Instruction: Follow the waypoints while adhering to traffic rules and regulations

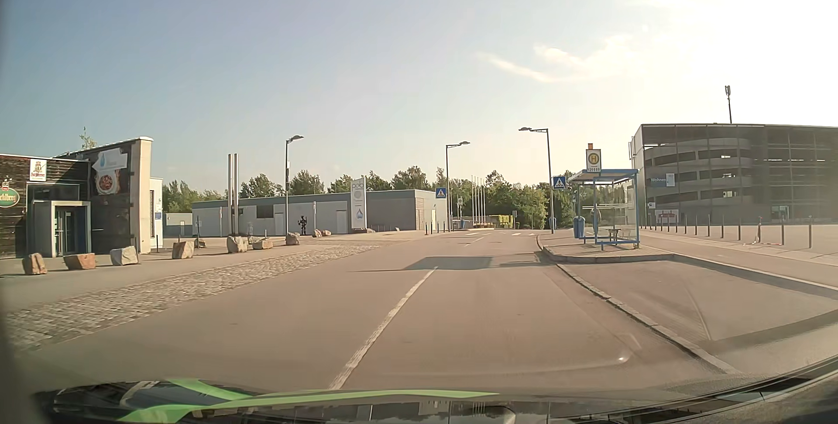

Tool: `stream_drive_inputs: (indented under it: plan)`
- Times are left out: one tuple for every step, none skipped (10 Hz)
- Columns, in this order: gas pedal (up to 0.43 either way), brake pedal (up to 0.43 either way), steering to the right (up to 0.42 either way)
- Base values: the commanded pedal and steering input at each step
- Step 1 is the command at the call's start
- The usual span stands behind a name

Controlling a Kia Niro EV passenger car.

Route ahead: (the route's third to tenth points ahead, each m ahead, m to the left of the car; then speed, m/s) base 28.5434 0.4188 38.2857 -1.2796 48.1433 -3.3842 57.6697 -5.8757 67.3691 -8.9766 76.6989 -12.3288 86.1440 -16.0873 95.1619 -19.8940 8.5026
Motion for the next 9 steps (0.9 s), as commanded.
stream_drive_inputs:
  plan:
    - [0.020, 0.000, 0.026]
    - [0.067, 0.000, 0.026]
    - [0.067, 0.000, 0.026]
    - [0.067, 0.000, 0.026]
    - [0.079, 0.000, 0.027]
    - [0.087, 0.000, 0.028]
    - [0.087, 0.000, 0.028]
    - [0.000, 0.000, 0.028]
    - [0.000, 0.000, 0.028]
